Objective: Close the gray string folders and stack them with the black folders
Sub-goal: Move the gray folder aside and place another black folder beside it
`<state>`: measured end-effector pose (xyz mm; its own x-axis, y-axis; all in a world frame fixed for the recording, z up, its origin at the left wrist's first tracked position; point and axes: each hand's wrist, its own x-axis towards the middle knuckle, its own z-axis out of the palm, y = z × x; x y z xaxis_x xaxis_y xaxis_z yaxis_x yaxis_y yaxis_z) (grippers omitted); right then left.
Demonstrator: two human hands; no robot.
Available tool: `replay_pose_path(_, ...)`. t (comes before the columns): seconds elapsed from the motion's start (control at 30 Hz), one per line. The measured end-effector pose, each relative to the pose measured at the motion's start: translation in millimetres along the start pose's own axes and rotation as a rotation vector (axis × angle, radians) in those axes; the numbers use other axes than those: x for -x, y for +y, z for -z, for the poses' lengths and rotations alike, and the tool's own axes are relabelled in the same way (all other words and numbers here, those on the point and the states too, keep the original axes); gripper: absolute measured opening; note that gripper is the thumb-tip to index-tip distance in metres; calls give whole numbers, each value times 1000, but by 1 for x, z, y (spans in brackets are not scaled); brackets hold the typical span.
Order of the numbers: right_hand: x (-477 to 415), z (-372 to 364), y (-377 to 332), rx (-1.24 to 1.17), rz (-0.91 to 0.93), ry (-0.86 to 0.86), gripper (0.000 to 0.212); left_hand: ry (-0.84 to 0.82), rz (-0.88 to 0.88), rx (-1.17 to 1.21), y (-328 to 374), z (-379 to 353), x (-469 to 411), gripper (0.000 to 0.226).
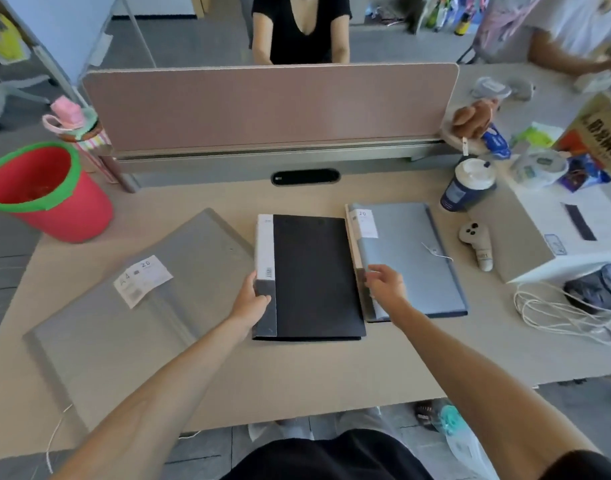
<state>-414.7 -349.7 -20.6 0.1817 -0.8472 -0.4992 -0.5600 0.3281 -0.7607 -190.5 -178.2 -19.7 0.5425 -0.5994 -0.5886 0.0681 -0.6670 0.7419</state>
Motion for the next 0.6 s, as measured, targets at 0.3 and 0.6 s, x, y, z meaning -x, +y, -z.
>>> replay_pose_path(0.3,-47,68,15,3,19,61,35,83,26,-201,30,-44,-19,58)
replay_pose_path(0.6,-117,136,27,237,-13,12,46,103,112,-271,59,-52,-42,34)
